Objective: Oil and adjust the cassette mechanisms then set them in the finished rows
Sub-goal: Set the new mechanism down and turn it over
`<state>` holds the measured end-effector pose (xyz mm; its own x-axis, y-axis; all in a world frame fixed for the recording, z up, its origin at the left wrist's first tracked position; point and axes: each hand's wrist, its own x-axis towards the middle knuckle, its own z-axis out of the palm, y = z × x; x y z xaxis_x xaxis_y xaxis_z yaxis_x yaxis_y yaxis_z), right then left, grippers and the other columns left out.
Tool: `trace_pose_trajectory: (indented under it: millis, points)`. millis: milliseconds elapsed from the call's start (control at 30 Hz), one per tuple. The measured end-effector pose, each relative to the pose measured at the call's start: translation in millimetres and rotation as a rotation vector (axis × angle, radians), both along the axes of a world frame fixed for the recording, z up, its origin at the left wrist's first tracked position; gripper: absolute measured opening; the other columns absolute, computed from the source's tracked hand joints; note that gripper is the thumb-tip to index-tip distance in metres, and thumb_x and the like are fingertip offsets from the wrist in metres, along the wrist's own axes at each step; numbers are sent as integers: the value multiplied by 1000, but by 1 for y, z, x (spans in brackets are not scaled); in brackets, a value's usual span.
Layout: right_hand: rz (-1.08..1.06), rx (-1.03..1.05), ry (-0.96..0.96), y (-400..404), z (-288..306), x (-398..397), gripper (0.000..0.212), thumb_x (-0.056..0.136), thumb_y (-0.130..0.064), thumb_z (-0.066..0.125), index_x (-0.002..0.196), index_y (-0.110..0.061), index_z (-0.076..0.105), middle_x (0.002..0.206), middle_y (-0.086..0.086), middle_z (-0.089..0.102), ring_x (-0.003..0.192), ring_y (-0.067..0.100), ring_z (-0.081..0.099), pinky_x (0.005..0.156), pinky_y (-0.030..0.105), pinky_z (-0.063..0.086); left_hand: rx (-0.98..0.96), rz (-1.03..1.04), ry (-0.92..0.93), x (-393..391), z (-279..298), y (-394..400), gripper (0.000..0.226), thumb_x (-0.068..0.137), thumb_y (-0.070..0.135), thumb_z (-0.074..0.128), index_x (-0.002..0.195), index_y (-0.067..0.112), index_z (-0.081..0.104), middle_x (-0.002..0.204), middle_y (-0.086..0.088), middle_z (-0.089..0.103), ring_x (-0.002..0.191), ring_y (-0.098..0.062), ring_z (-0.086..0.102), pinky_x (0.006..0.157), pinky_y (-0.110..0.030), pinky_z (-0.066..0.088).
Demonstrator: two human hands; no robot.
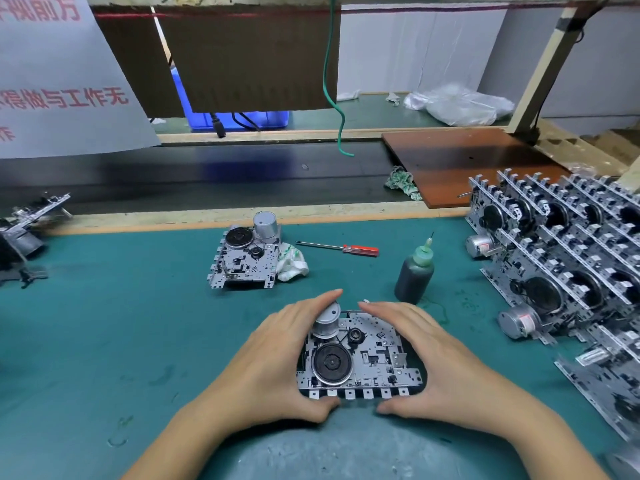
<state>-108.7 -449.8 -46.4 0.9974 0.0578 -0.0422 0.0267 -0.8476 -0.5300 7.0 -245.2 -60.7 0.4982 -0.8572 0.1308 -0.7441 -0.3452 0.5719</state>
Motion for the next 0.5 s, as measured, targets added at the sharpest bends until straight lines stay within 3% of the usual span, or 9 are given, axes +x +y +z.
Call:
trace_pose_trajectory:
  millis: [167,267,333,433,500]
  points:
    - [2,-24,43,1,2,0,102,62,-62,74,135,-62,3,138,-42,8,131,-20,3,99,-3,5,-2,-47,82,8,-2,6,121,48,66,82,137,64,-1,135,49,14,129,19,21,103,-1,16]
    - [10,-164,69,-1,4,0,112,59,-74,66,131,-57,-18,132,-43,2,121,-28,-9,98,-3,-6,-24,-41,87,7,-3,6,120,47,68,81,135,67,0,133,51,14,129,19,20,102,0,15]
    - [23,-252,63,0,6,0,117,57,-80,60,135,-49,-22,132,-38,3,114,-29,-12,94,-4,-15,-29,-43,86,7,-2,6,119,46,70,80,135,67,0,133,51,14,129,18,20,102,0,15]
    - [40,-341,14,4,10,3,122,55,-83,57,148,-38,-7,143,-27,12,125,-15,0,90,-4,-20,-25,-64,88,7,-2,6,122,46,70,81,138,63,1,136,47,15,132,14,20,105,-3,16]
    - [46,-383,-20,5,11,7,122,54,-82,59,150,-32,3,147,-20,16,132,-2,9,95,1,-13,-9,-86,83,6,-4,6,130,42,73,80,142,58,-1,138,45,14,135,11,19,106,-4,15]
